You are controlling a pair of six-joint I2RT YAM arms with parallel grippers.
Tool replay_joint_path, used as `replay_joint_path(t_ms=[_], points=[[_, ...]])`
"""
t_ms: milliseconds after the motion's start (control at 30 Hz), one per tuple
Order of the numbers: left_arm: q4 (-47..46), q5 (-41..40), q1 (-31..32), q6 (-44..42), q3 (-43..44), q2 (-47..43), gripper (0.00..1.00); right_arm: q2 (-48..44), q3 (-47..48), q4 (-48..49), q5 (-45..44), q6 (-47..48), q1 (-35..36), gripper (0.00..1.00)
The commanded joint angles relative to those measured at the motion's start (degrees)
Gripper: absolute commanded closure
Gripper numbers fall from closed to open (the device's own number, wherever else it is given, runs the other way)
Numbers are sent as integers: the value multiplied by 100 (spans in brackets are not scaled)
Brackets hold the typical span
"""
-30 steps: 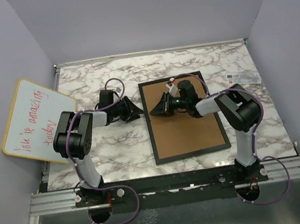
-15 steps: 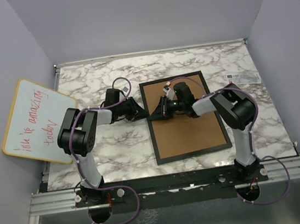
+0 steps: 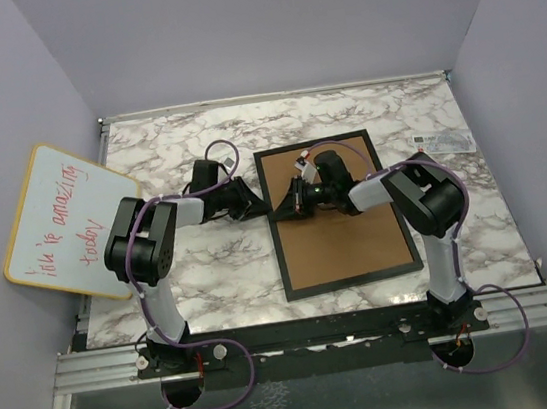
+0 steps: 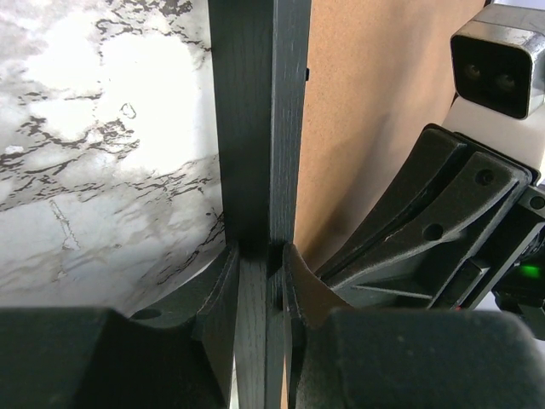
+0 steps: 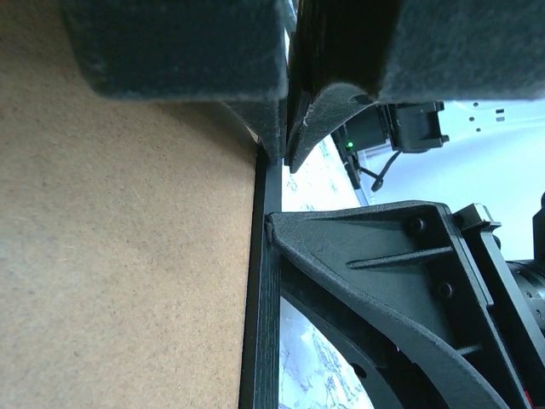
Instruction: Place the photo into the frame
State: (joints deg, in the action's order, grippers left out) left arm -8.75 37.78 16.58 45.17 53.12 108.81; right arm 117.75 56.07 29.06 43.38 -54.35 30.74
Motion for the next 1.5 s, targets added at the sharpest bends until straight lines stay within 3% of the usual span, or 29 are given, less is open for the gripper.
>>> replay_joint_path(t_ms=[0, 767, 1167, 1467], points=[[857, -1053, 65, -416, -169, 411, 85, -17, -185, -541, -167, 239, 42, 95], [867, -1071, 65, -483, -311, 403, 86, 1, -368, -558, -857, -101, -99, 96], [1013, -1231, 65, -532, -282, 412, 88, -118, 77, -2811, -2162, 249, -114, 99], [1174, -1386, 65, -614, -232, 469, 90, -295, 279, -3835, -3221, 637, -113, 99]])
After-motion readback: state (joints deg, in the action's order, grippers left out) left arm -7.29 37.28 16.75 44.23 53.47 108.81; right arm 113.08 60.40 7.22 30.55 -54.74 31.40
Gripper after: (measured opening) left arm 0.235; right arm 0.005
